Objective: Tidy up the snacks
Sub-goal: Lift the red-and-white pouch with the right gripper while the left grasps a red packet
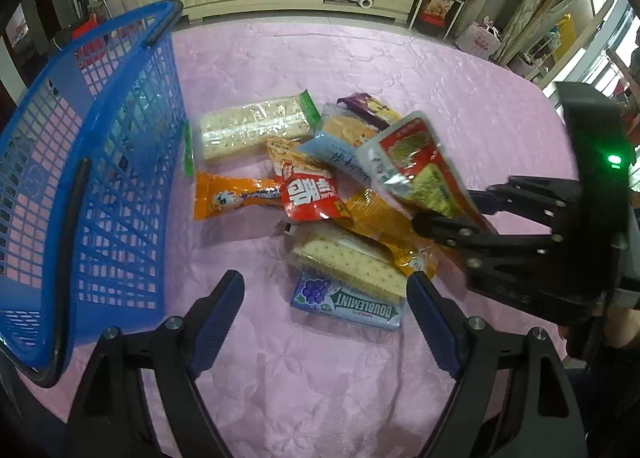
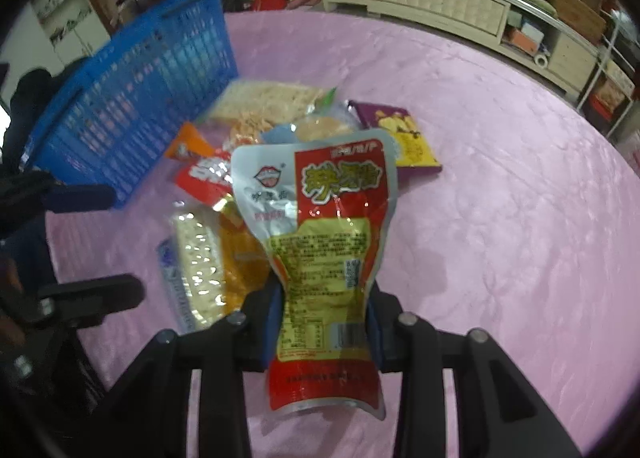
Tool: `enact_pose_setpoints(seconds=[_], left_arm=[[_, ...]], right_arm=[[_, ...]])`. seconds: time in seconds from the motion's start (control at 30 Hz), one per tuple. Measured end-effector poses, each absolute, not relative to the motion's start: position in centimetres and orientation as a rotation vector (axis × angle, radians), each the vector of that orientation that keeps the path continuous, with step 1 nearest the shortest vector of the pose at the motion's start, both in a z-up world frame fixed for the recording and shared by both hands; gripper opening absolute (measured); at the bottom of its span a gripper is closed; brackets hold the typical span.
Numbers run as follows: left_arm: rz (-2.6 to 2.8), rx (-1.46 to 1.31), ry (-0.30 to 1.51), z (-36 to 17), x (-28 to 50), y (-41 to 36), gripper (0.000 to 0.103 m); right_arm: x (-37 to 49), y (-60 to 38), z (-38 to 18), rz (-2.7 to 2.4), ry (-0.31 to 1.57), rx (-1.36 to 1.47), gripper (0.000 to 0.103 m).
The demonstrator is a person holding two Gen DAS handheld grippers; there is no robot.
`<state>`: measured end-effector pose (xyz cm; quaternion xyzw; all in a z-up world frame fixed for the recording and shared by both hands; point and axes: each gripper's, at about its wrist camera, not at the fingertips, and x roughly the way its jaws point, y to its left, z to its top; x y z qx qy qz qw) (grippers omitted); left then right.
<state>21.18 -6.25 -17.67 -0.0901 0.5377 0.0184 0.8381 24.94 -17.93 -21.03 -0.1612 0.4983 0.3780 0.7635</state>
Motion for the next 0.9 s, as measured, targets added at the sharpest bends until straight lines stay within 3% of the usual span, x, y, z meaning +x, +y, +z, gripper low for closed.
enact_pose_setpoints(seconds=[0.2,0.57,0.9], left_arm=[[0.057,-0.139,1.149,-17.2,22.9,-7.1,0.082],[0.108,-0.017,1.245,-18.2,29.7,-7.3,0.082],[0.117,0.081,1.343,-22.3,34.4,-6.4,0.081]], right_arm=[[25.3,-19.9,-19.0,0.788,1.07,-0.285,0.041],[28.0,-21.8,-20.2,0.585,1.099,-0.07,0.041],[29.3,-20.4,-21.5,0.578,1.114,0.017,0.041]])
